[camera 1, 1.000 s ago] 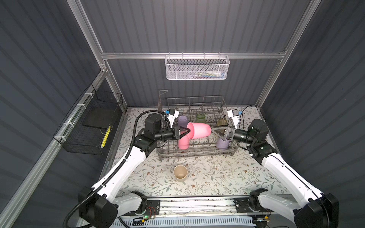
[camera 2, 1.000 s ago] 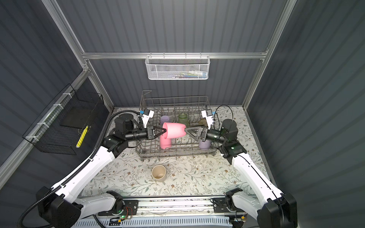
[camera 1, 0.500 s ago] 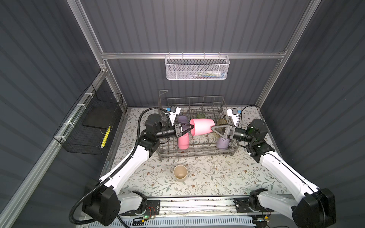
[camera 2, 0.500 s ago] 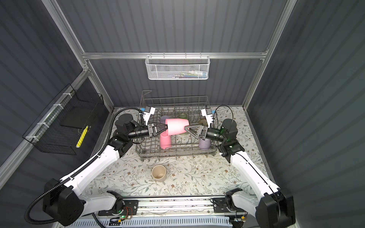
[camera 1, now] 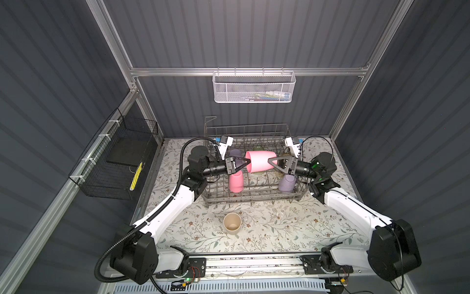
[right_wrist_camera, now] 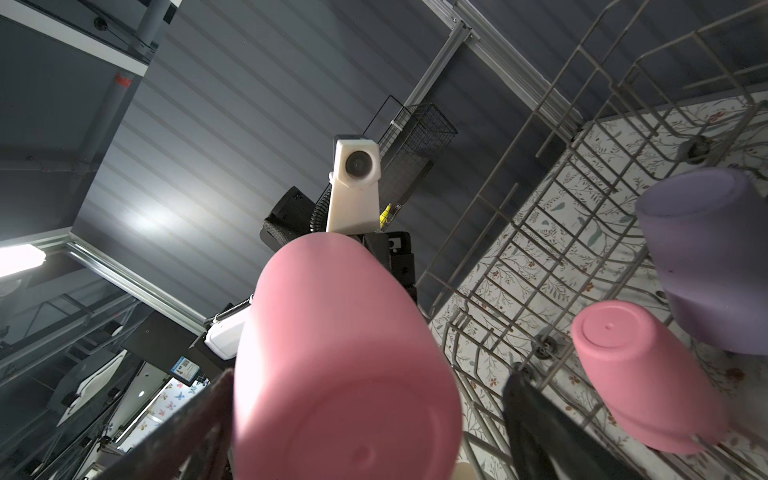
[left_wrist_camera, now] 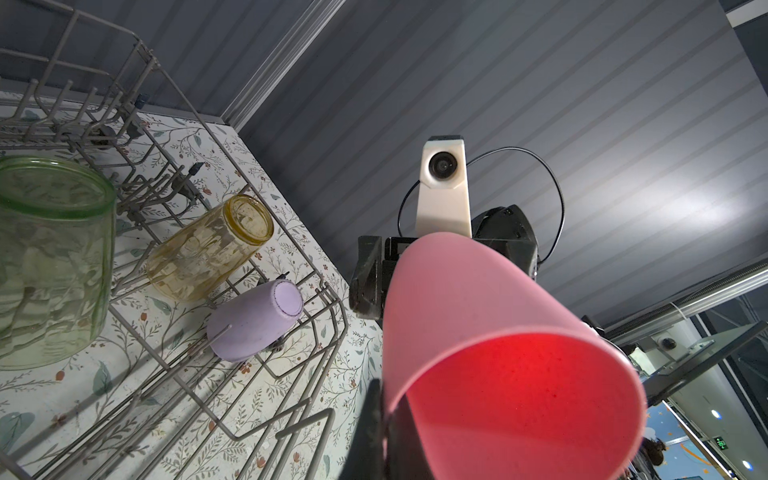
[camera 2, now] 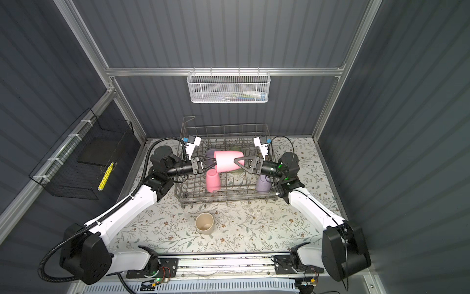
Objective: Load cups into a dish rack
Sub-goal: Place the cup upside down at the dish rack.
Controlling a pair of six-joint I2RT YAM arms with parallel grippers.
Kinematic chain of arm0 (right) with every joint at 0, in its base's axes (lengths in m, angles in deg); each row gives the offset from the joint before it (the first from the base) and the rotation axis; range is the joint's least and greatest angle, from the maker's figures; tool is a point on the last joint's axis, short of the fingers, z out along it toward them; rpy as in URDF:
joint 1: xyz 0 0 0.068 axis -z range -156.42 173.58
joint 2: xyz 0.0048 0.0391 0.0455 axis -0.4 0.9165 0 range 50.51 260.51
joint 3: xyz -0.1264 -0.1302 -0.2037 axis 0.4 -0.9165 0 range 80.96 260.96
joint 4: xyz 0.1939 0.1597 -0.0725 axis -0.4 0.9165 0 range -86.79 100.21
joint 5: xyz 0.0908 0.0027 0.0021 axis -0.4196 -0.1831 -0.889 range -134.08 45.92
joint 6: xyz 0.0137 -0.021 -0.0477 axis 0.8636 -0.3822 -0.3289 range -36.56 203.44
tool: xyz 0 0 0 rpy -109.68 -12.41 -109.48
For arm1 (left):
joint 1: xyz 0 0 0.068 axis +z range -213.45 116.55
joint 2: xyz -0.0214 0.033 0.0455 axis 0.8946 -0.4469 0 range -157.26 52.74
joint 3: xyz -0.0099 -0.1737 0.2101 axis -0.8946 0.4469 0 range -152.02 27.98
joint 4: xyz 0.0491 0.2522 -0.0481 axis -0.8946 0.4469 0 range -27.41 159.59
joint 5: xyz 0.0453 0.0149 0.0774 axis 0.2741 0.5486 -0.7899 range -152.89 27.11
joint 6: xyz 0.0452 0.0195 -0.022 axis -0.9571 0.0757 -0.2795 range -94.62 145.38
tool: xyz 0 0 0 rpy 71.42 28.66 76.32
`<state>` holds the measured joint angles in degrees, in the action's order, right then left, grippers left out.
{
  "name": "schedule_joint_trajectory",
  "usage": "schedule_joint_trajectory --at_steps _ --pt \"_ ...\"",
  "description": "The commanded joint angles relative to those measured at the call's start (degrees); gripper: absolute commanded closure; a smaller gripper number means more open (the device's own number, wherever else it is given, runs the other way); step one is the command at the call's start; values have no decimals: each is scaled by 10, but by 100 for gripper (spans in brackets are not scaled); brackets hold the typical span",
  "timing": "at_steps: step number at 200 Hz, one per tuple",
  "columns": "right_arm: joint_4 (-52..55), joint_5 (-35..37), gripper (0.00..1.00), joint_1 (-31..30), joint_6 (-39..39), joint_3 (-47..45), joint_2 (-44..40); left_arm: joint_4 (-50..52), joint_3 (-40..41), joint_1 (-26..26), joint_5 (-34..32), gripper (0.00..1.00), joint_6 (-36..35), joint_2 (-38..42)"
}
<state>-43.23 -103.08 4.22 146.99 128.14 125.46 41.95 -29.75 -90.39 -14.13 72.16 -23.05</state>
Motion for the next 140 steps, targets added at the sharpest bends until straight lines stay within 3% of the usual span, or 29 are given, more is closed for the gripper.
schedule_joint_trajectory --at_steps 1,140 --pt "-53 -10 2 -8 25 20 10 -25 3 0 21 100 7 -5" --pt "-69 -12 9 -39 45 56 37 -24 1 0 21 100 9 -17"
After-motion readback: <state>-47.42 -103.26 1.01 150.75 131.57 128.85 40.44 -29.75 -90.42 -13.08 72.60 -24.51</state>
